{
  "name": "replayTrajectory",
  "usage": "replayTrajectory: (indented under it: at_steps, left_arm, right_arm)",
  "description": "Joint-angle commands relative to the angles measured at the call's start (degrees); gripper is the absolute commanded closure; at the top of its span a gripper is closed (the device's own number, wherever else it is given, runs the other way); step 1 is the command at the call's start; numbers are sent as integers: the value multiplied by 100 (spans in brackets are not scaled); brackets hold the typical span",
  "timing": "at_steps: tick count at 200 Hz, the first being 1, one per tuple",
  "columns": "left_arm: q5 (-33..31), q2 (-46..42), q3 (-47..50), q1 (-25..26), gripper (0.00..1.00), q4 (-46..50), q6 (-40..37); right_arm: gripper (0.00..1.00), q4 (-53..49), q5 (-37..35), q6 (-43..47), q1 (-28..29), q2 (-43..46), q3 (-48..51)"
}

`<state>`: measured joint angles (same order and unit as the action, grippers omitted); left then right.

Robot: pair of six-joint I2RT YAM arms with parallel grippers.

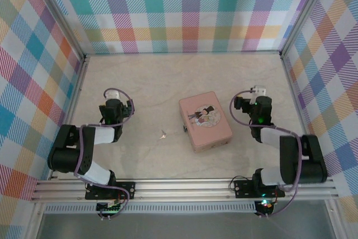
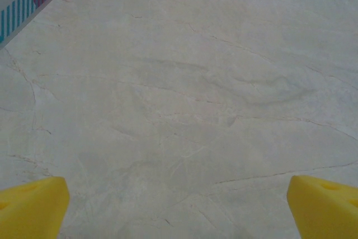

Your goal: Unlock the padlock with the key

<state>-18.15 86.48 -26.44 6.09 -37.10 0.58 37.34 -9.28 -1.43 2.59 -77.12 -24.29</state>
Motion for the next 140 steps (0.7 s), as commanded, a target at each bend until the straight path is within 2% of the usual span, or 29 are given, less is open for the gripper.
replayTrajectory:
  at_steps: [1, 27, 39, 50, 61, 74, 90, 100, 122, 140]
  left_arm:
    - [-177, -442, -711, 69, 0, 1195, -11]
    - [-170, -859, -985, 62, 0, 1622, 517]
    - [107, -1048, -1145, 36, 0, 1875, 945]
    - [302, -1143, -1420, 3, 0, 2425, 1639]
    - [460, -1119, -1774, -31, 0, 3065, 2198]
    - [1427, -985, -2050, -107, 0, 3285, 2319]
    - [2436, -737, -2306, -94, 0, 3407, 2448]
    - [2856, -545, -2527, -44, 0, 3658, 2483]
    - [3741, -77, -3019, 176, 0, 4189, 2313]
    - [4276, 361, -3478, 479, 0, 4593, 2145]
  right_arm:
    - [0, -881, 163, -198, -31, 680, -317]
    - [0, -1777, 435, -627, -35, 1374, -705]
    - [0, -2194, 481, -1030, -34, 1743, -853]
    - [0, -2865, 337, -1727, -37, 2073, -1077]
    - [0, -4046, -14, -2722, -35, 2384, -1380]
    - [0, -5001, -443, -3788, -61, 2694, -1461]
    - [0, -4934, 76, -3837, -74, 3176, -1174]
    - [0, -5007, 608, -3776, -79, 3422, -1132]
    - [0, -6023, 1544, -3851, -74, 3528, -1450]
    - [2, -6492, 2149, -4196, -39, 3707, -1287]
